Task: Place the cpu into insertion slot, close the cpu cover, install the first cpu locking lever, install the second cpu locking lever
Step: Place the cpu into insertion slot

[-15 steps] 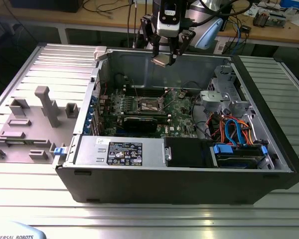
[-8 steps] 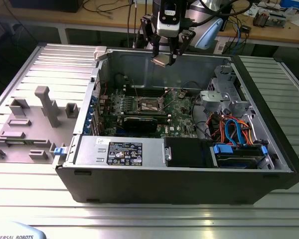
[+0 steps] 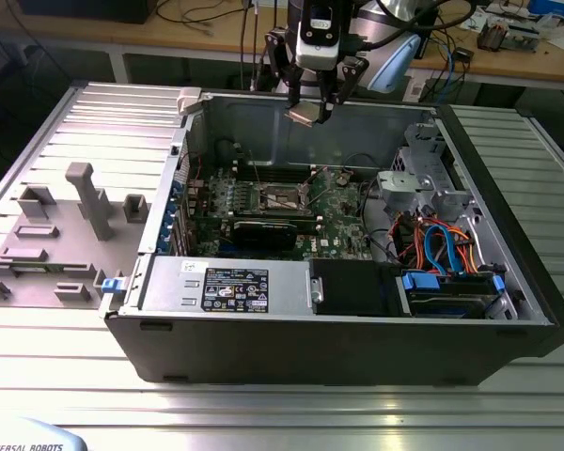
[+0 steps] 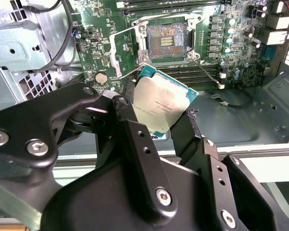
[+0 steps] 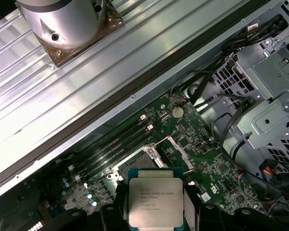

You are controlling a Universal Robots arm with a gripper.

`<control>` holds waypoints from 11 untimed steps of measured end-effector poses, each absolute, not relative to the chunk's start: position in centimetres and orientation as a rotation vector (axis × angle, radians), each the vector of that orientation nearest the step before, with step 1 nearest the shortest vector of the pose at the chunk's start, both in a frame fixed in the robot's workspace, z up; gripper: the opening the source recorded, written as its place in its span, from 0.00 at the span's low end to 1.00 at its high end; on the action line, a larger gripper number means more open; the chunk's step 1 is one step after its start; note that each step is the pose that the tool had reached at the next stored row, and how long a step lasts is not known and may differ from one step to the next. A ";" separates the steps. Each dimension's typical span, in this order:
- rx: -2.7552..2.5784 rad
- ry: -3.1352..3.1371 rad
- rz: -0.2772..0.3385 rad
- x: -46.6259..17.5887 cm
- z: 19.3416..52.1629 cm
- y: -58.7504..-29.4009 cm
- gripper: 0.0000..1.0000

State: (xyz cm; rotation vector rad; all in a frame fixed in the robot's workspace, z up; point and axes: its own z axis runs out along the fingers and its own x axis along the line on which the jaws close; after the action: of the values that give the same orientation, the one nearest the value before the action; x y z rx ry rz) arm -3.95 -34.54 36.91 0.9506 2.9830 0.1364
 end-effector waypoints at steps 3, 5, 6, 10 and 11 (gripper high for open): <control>0.968 2.977 0.135 -3.9 36.9 -34.5 0.54; 0.988 2.969 0.134 -4.0 36.9 -34.5 0.54; 0.998 2.966 0.134 -4.0 36.9 -34.5 0.54; 1.059 2.942 0.132 -3.9 36.9 -34.5 0.54; 1.067 2.939 0.132 -3.9 36.9 -34.5 0.54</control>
State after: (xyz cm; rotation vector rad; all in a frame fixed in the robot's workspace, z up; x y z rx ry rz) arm -3.95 -34.54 36.91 1.0673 2.9389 0.1316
